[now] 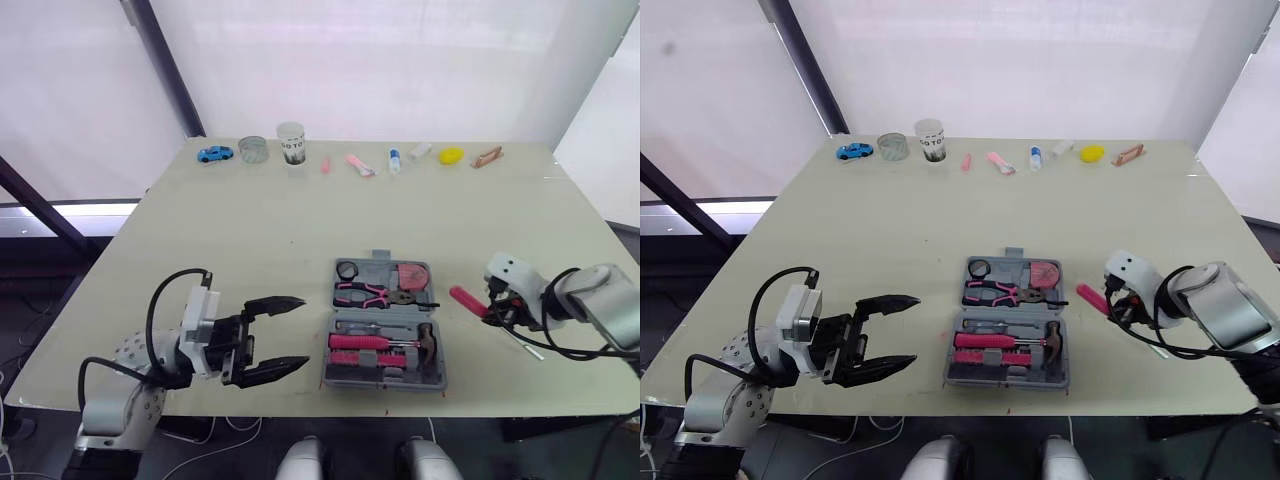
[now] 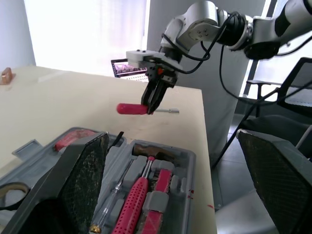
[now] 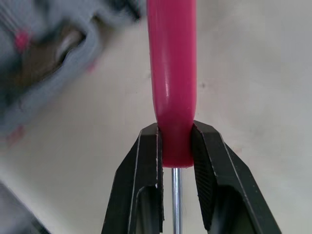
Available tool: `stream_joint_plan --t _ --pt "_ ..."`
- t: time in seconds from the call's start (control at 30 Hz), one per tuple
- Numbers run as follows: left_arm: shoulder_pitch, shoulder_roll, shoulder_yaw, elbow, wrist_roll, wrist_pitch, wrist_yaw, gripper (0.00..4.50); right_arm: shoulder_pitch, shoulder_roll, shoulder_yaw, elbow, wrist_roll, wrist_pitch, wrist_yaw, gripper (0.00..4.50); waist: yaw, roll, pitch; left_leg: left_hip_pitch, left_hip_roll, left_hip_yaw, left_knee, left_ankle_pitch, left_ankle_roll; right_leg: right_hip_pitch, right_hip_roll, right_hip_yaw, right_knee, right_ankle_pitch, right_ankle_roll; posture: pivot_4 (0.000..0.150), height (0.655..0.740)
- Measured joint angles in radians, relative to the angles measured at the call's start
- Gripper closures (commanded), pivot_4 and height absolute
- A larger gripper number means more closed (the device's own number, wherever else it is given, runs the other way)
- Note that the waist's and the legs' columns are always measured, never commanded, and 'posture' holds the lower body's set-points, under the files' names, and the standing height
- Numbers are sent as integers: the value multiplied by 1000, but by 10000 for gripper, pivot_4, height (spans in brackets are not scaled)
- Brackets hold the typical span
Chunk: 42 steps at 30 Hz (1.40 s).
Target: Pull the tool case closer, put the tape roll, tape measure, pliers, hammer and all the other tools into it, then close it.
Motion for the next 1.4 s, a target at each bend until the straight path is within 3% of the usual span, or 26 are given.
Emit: stream_joint_plan --t 0.17,0.57,0.6,0.77,0.8,0.83,0.97,1.1,1.4 --pt "2 -14 -20 0 0 -1 -5 0 1 51 -72 -53 7 211 -124 41916 -1 0 0 0 -1 0 0 0 0 0 0 0 -1 0 0 1500 7400" --pt "-6 -21 -28 -1 -19 14 -38 0 -27 267 -194 81 -14 244 -411 41916 -5 -1 -1 0 0 0 -1 0 0 0 2 0 0 0 0 1500 7400" --pt "-8 -19 -28 0 -19 14 -40 0 -27 272 -196 87 -16 242 -421 31809 -4 -1 -1 0 0 0 -1 0 0 0 2 0 0 0 0 1500 7400" --pt "-34 -14 -25 9 -20 28 -42 0 -6 309 -239 102 -19 222 -467 10429 -5 -1 -1 0 0 0 -1 0 0 0 2 0 0 0 0 1500 7400" --pt "-33 -11 -22 9 -21 34 -42 0 18 323 -270 78 -3 208 -463 3604 -5 -2 -1 0 0 -1 -1 0 0 0 2 0 0 0 0 1500 7400" --pt "-32 -8 -20 11 -21 36 -41 0 26 329 -278 71 4 203 -460 971 -6 -2 -1 0 0 -1 -1 0 0 0 2 0 0 0 0 1500 7400" --pt "-25 4 1 13 -23 45 -38 0 133 341 -310 -38 38 92 -443 107 -6 -2 -1 0 0 -1 -2 0 0 0 3 0 -1 0 0 1500 7400" --pt "-32 19 30 19 -41 63 -32 0 292 379 -319 -167 47 -141 -436 107 -5 -3 -2 0 1 -1 -2 0 0 1 3 0 -1 0 1 1500 7400" --pt "-81 67 53 28 -55 98 -44 0 361 471 -272 -100 -18 -476 -528 107 -8 -4 -2 1 1 0 -2 0 0 1 3 0 0 0 0 1500 7400"
